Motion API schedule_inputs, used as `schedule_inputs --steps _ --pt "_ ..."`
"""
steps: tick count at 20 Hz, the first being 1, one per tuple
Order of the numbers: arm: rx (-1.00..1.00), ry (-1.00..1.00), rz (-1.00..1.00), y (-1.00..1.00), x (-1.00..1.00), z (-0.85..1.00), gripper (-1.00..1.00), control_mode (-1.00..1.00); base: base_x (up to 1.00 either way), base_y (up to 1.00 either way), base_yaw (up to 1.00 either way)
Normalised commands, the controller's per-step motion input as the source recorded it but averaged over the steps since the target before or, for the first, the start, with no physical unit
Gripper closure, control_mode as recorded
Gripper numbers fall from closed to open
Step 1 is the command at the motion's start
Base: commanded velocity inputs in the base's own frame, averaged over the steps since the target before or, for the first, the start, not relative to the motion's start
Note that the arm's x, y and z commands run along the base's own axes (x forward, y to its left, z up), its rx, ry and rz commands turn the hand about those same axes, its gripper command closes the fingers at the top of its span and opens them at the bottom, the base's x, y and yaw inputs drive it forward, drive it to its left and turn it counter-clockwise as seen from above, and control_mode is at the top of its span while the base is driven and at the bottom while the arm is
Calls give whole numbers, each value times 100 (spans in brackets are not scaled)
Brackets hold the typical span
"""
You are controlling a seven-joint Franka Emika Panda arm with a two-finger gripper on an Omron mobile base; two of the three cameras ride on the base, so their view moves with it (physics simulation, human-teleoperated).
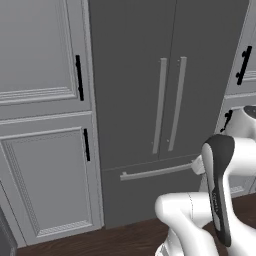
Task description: Grab a lemon wedge from the fridge and one ice cube from the ice bowl, and put them in the glass of lemonade.
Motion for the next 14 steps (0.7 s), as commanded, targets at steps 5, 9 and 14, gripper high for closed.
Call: schedule_inputs --steps 5,9,14 --pt "0 0 0 0 0 0 -100 100 -4 -55 0" --pt "0 0 0 0 0 0 -100 100 10 -2 0" --pt "0 0 0 0 0 0 -100 100 -18 5 -2"
